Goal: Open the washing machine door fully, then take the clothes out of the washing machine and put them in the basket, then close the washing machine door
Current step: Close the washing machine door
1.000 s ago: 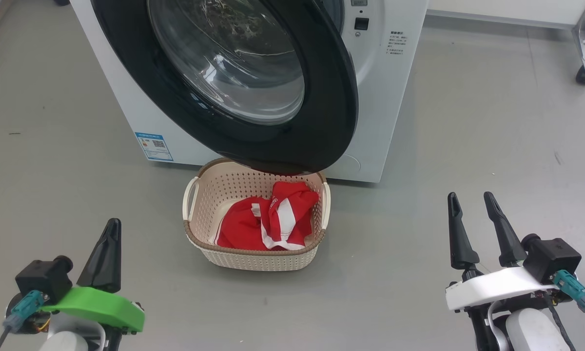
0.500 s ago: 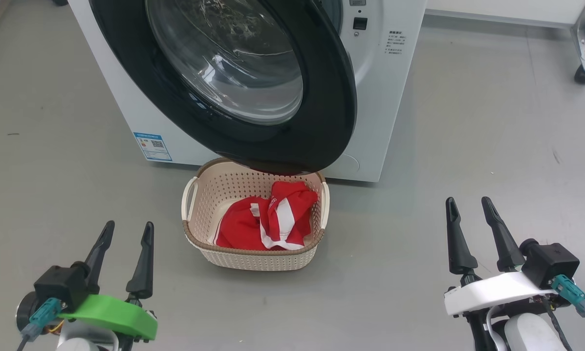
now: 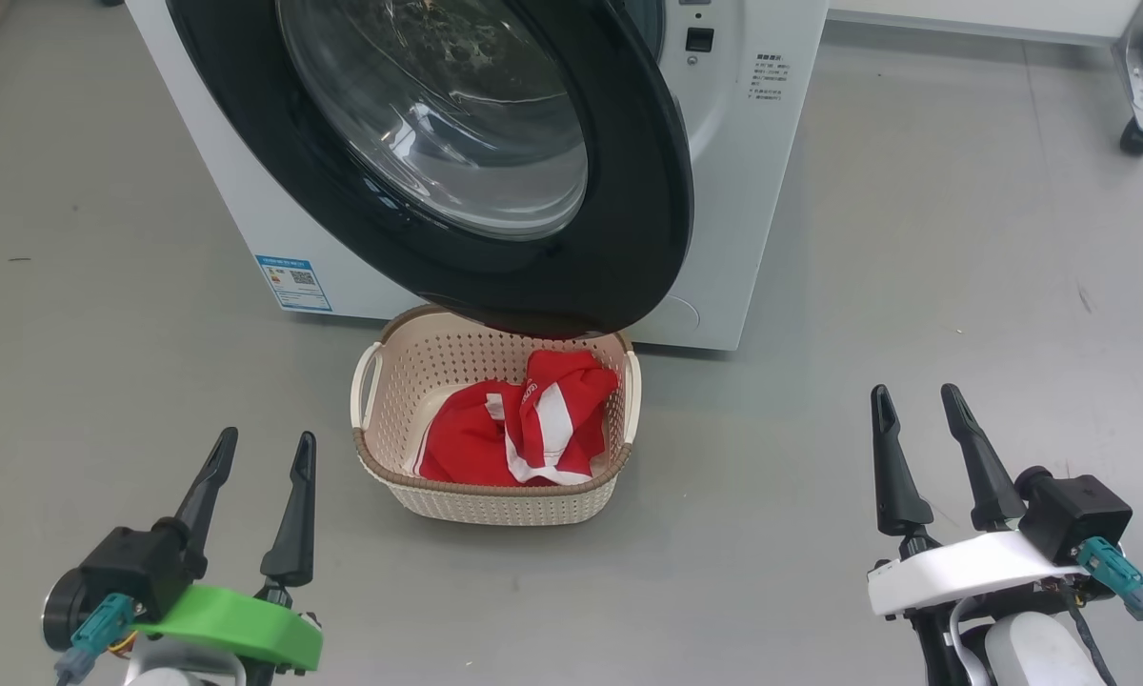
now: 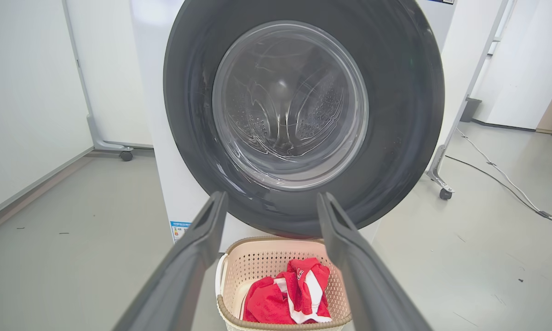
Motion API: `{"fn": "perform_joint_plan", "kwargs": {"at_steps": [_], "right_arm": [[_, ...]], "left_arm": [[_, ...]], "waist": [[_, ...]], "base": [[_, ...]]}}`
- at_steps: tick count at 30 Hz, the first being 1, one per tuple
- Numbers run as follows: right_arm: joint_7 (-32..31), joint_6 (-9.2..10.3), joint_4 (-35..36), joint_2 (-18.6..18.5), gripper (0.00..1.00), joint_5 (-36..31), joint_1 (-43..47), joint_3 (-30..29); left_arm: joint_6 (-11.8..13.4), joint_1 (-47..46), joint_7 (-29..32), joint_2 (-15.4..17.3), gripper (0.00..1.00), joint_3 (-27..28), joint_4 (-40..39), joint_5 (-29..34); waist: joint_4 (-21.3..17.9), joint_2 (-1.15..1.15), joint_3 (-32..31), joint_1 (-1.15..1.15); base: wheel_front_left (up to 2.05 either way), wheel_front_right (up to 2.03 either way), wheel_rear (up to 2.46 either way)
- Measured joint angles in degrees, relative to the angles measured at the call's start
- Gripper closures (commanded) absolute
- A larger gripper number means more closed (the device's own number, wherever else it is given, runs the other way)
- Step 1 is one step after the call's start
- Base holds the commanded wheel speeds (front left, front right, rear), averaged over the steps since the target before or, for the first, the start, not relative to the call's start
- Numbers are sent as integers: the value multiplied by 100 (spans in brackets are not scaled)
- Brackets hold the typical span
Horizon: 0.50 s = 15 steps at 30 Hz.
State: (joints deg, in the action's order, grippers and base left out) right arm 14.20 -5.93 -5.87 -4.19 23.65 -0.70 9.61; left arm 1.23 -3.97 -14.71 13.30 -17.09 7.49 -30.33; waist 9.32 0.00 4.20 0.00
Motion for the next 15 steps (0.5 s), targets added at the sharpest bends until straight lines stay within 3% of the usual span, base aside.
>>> {"fn": "perform_joint_plan", "kwargs": {"at_steps": [15], "right_arm": [[0, -5, 24, 19, 0, -4, 1, -5]], "left_arm": [[-31, 177, 0, -151, 0, 98, -99, 171]], "waist": [[-18, 0, 31, 0]], "base": [[0, 0, 0]]}}
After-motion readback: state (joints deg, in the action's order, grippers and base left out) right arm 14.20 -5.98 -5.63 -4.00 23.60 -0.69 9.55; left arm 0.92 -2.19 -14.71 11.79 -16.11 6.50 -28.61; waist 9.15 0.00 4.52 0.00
